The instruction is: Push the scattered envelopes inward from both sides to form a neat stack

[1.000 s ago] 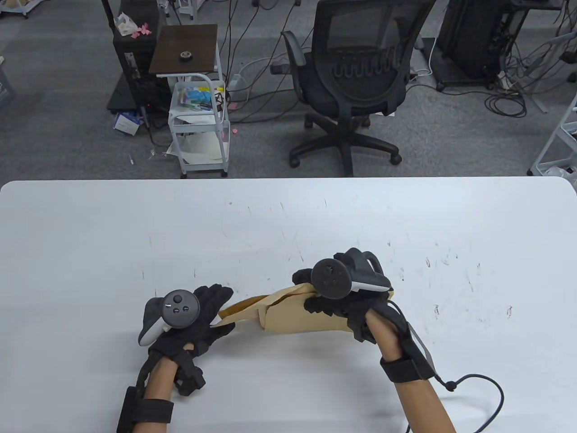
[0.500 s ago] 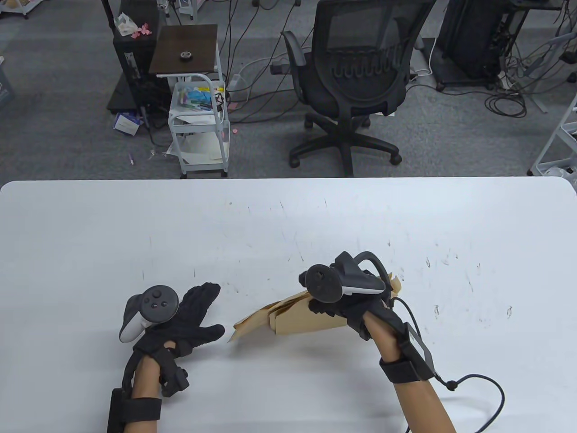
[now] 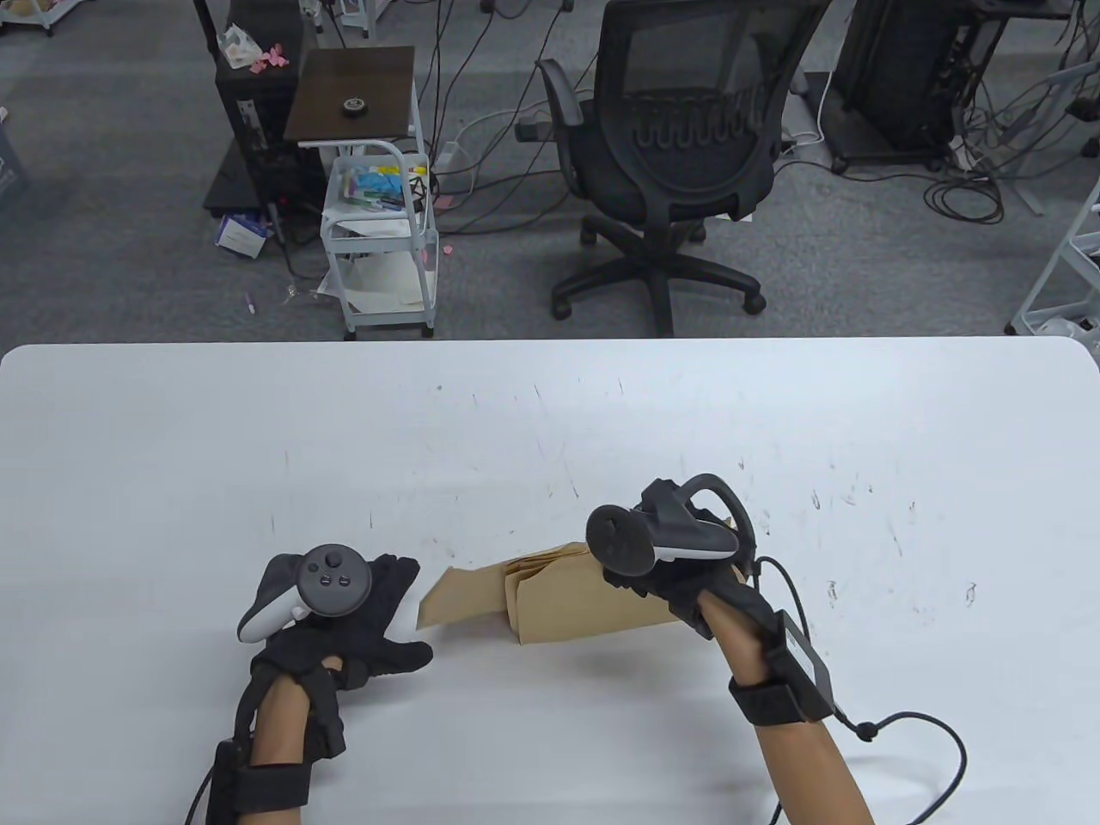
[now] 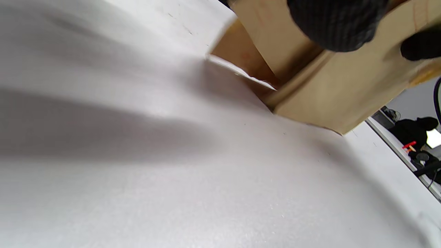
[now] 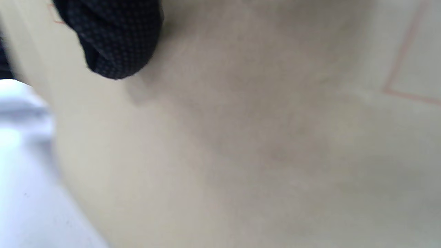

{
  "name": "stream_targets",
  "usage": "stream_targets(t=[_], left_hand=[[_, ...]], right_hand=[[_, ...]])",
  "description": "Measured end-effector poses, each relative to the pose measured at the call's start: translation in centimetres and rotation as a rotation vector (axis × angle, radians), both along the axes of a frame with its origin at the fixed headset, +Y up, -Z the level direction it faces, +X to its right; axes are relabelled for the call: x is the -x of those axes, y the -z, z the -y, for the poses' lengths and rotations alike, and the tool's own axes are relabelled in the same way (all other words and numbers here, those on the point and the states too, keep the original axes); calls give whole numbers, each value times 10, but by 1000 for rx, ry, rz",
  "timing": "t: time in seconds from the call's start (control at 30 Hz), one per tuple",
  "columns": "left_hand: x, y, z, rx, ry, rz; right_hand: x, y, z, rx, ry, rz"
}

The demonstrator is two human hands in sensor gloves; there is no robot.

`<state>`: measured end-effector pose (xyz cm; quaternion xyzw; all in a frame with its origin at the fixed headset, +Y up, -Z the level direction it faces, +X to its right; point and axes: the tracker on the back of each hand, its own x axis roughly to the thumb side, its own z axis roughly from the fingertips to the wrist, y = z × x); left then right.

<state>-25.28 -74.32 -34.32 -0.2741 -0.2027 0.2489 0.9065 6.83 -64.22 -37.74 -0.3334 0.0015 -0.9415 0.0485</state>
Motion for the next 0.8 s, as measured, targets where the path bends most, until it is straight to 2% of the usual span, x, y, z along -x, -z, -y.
stream_targets(t=[0.13,0.17,0.27,0.33,0.4,0.5,0.53,0.63,0.73,0.8], left_hand=[[-13,1,1,-38,-127,-17],[-19,2,7,-32,-81,-30],[-36,0,27,88,148,56],[-41,-2,29,82,259,50],[-36,-1,21,37,266,39],[-19,-1,-5,-81,76,-39],[-12,-3,-15,-141,-15,-74],[-8,-4,-19,-215,-195,-66],[-29,-1,10,-14,-245,36],[-49,-1,24,74,-208,91]], right_hand=[[-5,-7,-14,19,33,3],[-3,-5,-10,95,23,18],[2,3,7,136,-18,33],[4,7,17,117,-66,46],[1,5,9,34,-30,31],[-6,-4,-13,41,3,16],[-9,-7,-20,90,6,10],[-7,-10,-19,152,28,-3],[5,-2,1,174,-45,14],[15,-1,12,166,-125,1]])
